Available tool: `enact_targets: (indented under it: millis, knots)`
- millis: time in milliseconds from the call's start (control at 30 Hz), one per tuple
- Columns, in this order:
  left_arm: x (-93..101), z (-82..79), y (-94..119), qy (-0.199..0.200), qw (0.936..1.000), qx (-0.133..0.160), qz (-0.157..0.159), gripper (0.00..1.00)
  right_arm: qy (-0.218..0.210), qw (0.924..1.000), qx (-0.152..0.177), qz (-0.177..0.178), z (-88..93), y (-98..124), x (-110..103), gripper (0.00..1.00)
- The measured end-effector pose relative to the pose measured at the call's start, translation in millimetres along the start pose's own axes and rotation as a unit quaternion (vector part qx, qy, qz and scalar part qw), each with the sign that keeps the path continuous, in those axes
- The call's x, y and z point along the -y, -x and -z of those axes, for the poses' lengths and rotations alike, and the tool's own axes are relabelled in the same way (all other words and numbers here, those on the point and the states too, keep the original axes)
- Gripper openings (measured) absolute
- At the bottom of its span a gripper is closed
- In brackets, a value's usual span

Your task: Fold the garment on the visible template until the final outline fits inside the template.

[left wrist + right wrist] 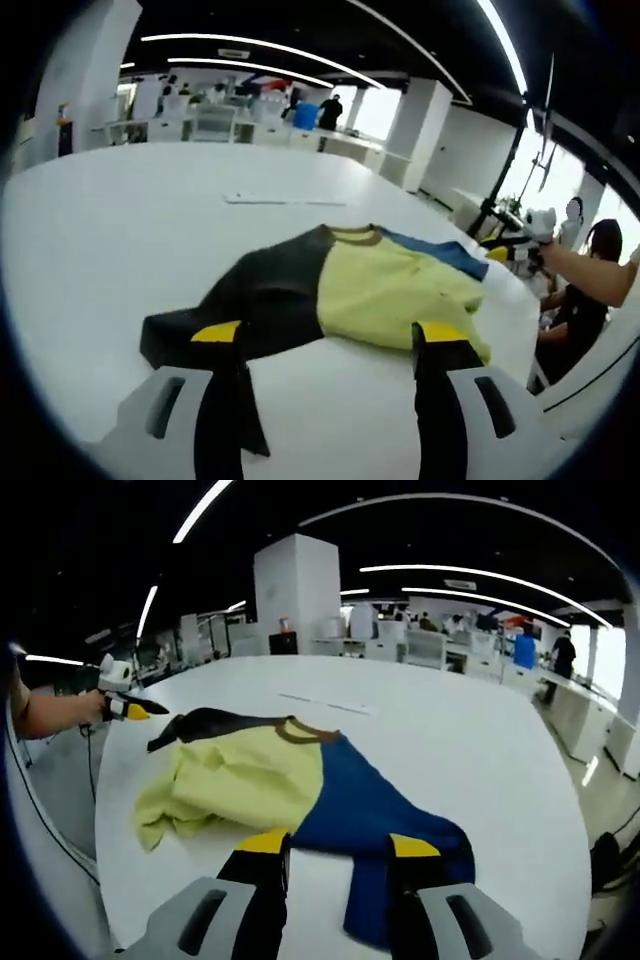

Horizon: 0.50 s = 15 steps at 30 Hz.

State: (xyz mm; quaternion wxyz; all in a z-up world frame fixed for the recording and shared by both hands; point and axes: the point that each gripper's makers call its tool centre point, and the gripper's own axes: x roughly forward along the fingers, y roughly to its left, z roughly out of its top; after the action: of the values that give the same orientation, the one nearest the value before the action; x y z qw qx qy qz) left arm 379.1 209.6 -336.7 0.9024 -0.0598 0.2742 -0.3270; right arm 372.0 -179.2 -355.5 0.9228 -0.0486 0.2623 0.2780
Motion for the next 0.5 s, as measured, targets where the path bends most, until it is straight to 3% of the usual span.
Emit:
enact_targets:
  millis: [267, 500]
  knots:
    - [26.1, 10.5, -1.2, -0.011, 0.9996, -0.008, 0.026, 0.63, 0.005, 0.9999, -0.001, -0.016, 5.6, 1.0, -18.9, 0.33]
    - [51.2, 23.2, -2.9, -0.045, 0.9974, -0.029, 0.048, 0.61, 0.012, 0.9995, -0.006, -0.029, 10.0, 2.3, -32.4, 0.32]
